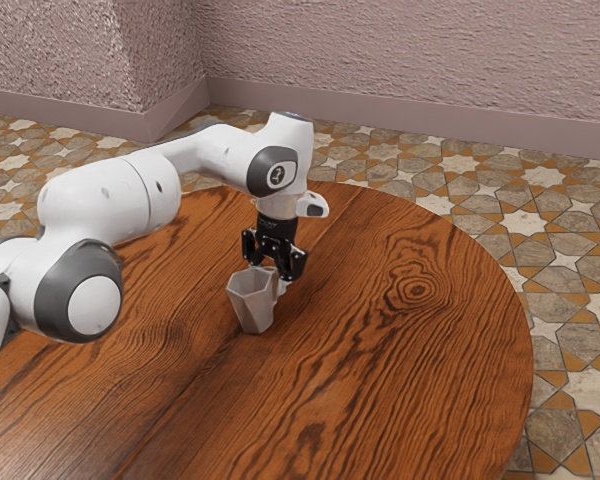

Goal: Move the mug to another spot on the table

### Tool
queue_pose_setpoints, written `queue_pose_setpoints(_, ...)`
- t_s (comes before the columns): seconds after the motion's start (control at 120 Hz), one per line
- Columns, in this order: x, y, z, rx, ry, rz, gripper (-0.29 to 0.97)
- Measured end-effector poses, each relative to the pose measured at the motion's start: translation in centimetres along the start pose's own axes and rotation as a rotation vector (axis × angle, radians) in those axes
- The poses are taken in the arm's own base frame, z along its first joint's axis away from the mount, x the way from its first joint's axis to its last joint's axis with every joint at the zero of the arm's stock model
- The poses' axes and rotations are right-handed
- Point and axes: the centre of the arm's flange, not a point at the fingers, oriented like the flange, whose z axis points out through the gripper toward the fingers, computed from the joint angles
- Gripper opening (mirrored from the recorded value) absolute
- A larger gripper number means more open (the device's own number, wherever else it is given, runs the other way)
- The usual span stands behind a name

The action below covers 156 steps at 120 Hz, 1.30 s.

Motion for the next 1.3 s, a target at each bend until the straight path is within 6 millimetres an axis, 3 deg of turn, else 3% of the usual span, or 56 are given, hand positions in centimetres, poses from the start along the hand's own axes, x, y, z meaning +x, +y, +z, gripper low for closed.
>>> queue_pose_setpoints(0.242,0.1,0.0,-0.2,-0.001,0.009,-0.005,0.45)
queue_pose_setpoints(0.508,0.8,0.9,-1.3,-0.019,0.091,0.006,0.59)
queue_pose_setpoints(0.592,1.1,0.6,-2.1,-0.021,0.142,0.002,0.61)
queue_pose_setpoints(0.642,0.8,0.3,-4.0,-0.021,0.186,-0.002,0.62)
queue_pose_setpoints(0.708,-1.3,0.0,-8.3,-0.016,0.244,-0.003,0.63)
queue_pose_setpoints(0.767,-4.8,-0.1,-12.6,-0.02,0.281,-0.003,0.64)
queue_pose_setpoints(0.833,-9.7,-0.8,-15.5,-0.032,0.296,-0.017,0.64)
queue_pose_setpoints(0.892,-13.9,-2.2,-16.7,-0.053,0.296,-0.046,0.65)
queue_pose_setpoints(0.992,-19.7,-4.3,-16.6,-0.094,0.281,-0.101,0.65)
queue_pose_setpoints(1.083,-22.0,-5.4,-17.5,-0.123,0.287,-0.125,0.65)
queue_pose_setpoints(1.3,-25.7,-10.8,-25.8,-0.136,0.411,-0.164,0.66)
